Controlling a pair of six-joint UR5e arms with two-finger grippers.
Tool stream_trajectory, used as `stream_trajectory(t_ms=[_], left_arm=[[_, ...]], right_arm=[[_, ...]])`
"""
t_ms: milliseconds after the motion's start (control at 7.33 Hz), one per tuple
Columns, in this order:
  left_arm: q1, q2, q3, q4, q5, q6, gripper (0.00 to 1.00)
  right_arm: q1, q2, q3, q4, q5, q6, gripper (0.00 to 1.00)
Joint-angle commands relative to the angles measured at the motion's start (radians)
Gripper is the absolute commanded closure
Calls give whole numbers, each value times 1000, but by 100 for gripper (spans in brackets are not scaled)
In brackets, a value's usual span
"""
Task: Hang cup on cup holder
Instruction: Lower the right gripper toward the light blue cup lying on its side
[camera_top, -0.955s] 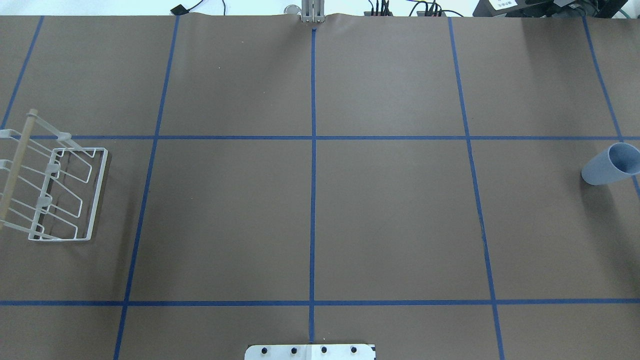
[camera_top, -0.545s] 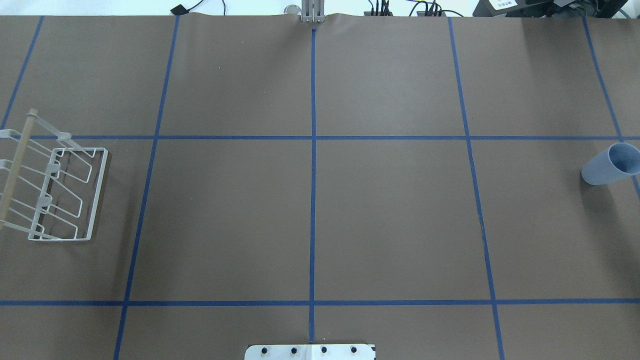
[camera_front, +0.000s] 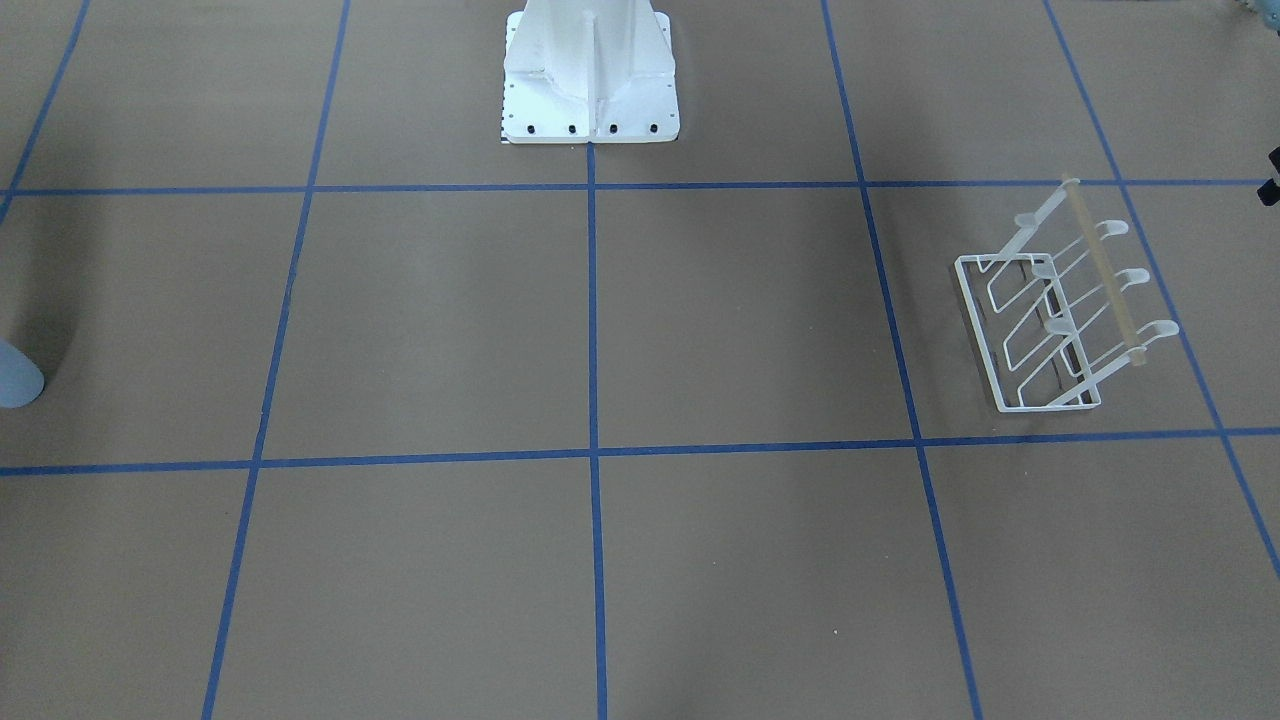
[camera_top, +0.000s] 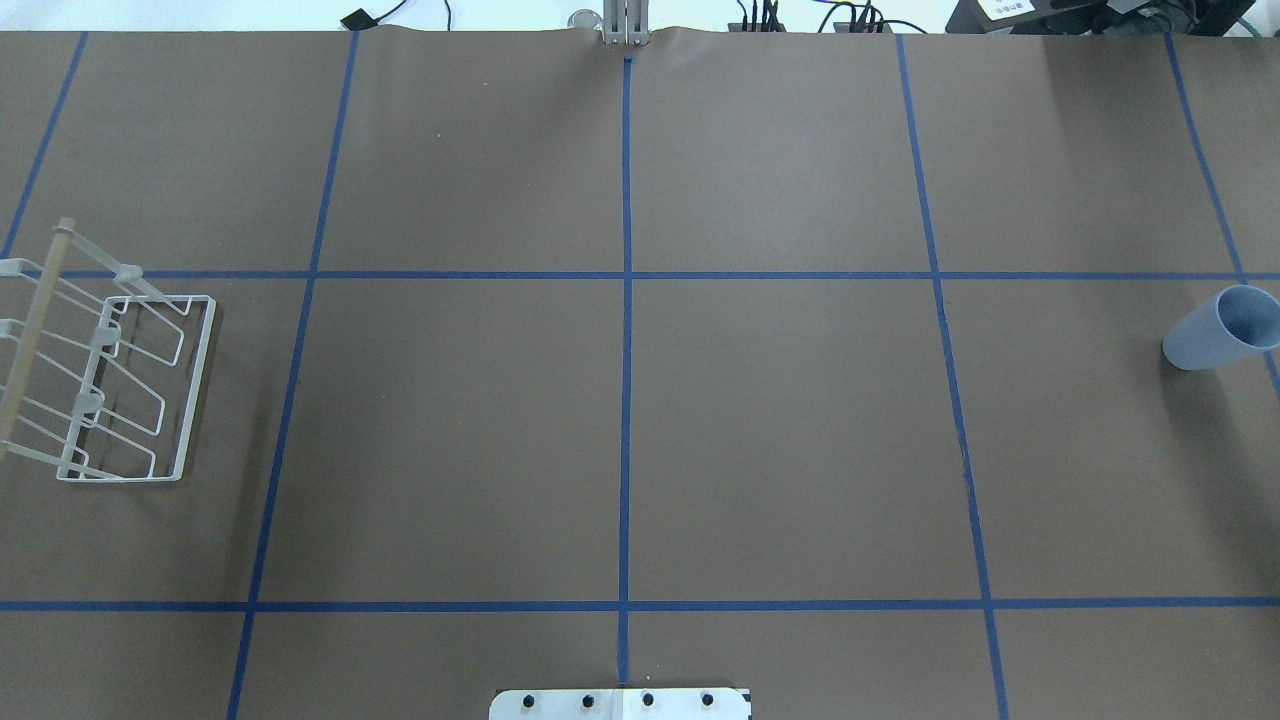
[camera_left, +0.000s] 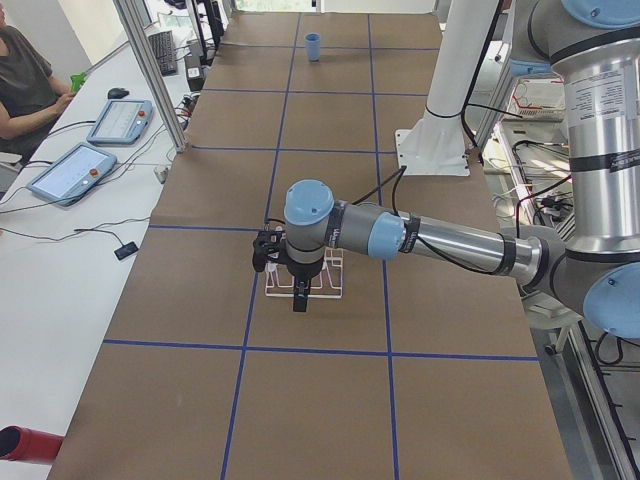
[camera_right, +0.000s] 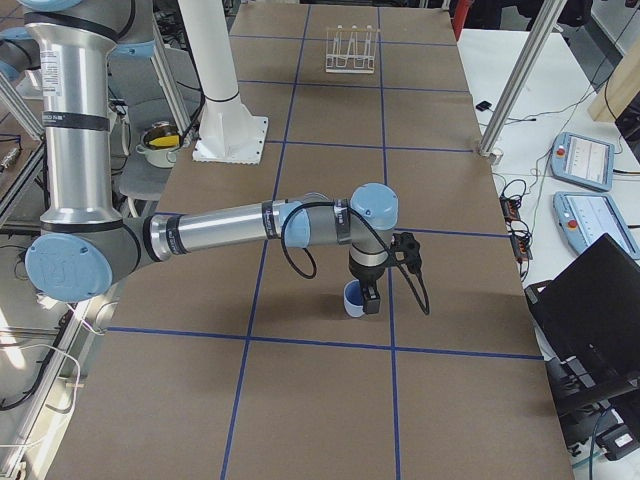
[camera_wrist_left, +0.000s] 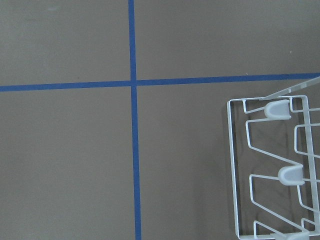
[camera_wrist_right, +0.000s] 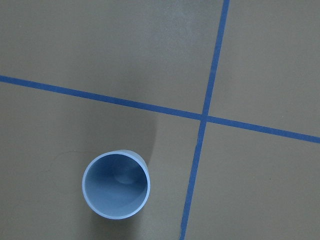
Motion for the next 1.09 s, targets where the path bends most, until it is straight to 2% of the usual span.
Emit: stream_trajectory(t_ms=[0, 409, 545, 955], left_arm=[[0, 1, 2, -1, -2, -1, 2], [0, -2, 0, -1, 0, -1, 2], [0, -2, 5, -1, 0, 0, 2], [2, -6, 8, -3, 0, 1, 2]], right_arm=[[-11, 0, -1, -1, 7, -1, 0], [-95, 1, -13, 16, 34, -7, 0], [-120, -6, -16, 62, 31, -1, 0], [-129, -22, -62, 83, 31, 13, 0]])
